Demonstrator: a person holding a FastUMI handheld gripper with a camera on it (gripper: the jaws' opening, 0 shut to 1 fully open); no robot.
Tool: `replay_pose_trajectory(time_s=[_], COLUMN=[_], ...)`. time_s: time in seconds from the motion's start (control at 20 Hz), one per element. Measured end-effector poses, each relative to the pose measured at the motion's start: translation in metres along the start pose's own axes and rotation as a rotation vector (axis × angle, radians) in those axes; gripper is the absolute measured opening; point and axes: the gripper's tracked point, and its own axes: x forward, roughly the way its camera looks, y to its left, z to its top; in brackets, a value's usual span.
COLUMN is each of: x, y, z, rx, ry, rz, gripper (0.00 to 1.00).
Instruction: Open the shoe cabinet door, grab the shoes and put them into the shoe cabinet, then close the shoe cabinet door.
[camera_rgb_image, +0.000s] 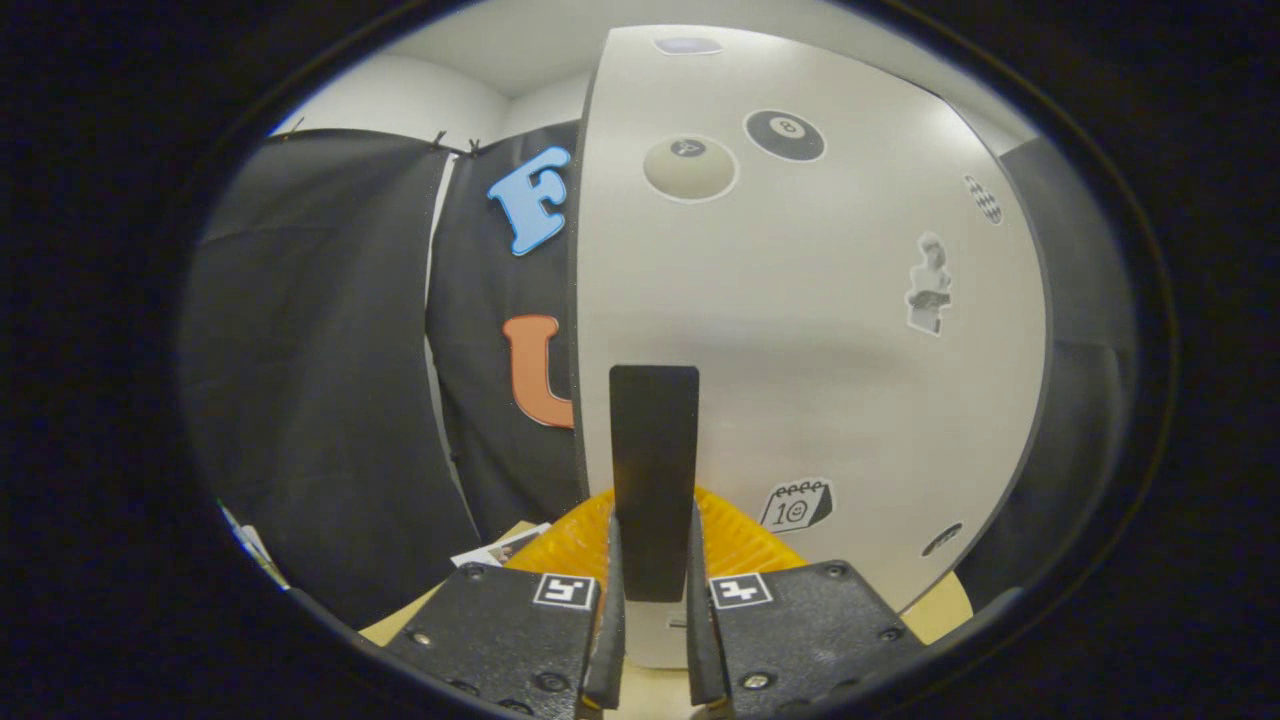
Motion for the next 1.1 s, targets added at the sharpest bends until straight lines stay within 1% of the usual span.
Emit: replay_pose_trajectory(time_s=[0.2, 0.35, 0.6, 0.8, 0.95, 1.1], x=[-0.027, -0.064, -0.117, -0.153, -0.174, -0.187], y=[-0.005, -0.008, -0.035, -0.064, -0.085, -0.106], z=[0.000, -0.001, -0.007, -0.010, -0.014, -0.015], rx=[-0.001, 0.010, 0.031, 0.009, 0.038, 0.034], ry=[0.005, 0.004, -0.009, -0.016, -0.016, -0.018], rz=[0.025, 0.025, -0.022, -0.088, -0.110, -0.146], gripper=[0.26, 0.25, 0.24, 0.23, 0.20, 0.16])
